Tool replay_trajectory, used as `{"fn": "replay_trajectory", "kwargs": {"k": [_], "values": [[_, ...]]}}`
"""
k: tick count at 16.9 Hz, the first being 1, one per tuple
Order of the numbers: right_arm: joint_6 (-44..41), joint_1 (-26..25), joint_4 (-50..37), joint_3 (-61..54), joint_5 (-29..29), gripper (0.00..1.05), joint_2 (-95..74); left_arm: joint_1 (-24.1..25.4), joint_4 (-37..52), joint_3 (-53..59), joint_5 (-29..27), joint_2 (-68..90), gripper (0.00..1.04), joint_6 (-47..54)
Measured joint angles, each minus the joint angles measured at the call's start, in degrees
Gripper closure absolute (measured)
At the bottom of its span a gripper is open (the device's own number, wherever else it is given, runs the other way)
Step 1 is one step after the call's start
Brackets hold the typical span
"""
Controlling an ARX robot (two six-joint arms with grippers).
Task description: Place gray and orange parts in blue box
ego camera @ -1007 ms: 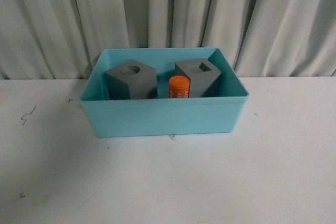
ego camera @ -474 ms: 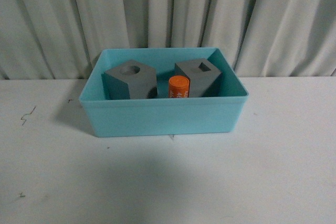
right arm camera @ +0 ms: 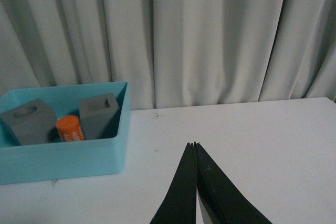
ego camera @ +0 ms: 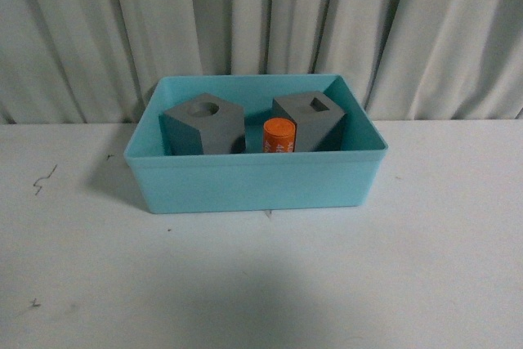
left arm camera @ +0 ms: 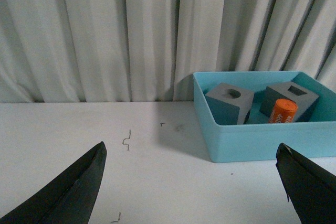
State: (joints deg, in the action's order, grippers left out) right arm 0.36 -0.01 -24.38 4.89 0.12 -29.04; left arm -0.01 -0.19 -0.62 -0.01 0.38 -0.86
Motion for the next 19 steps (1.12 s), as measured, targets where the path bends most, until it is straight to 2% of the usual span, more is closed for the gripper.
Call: {"fn": "replay_trajectory", "kwargs": {"k": [5, 6, 12, 18, 19], "values": [[0.0, 0.0, 5.9, -2.7, 0.0, 1.03, 8.4, 0.0, 0.0, 0.0, 0.0, 0.0, 0.07, 0.0], [0.0, 0.0, 4.3, -4.2, 0.0, 1.03, 9.0, 0.0, 0.0, 0.0, 0.0, 0.0, 0.07, 0.0], [0.0, 0.0, 11.3, -4.2, 0.0, 1.03, 16.0, 0.0, 0.0, 0.0, 0.0, 0.0, 0.07, 0.0], [0.0, 0.0, 14.4, -4.2, 0.0, 1.03, 19.1, 0.0, 0.0, 0.0, 0.0, 0.0, 0.07, 0.0], [0.0, 0.0, 18.9, -4.2, 0.0, 1.03, 22.0, 0.0, 0.0, 0.0, 0.0, 0.0, 0.07, 0.0]]}}
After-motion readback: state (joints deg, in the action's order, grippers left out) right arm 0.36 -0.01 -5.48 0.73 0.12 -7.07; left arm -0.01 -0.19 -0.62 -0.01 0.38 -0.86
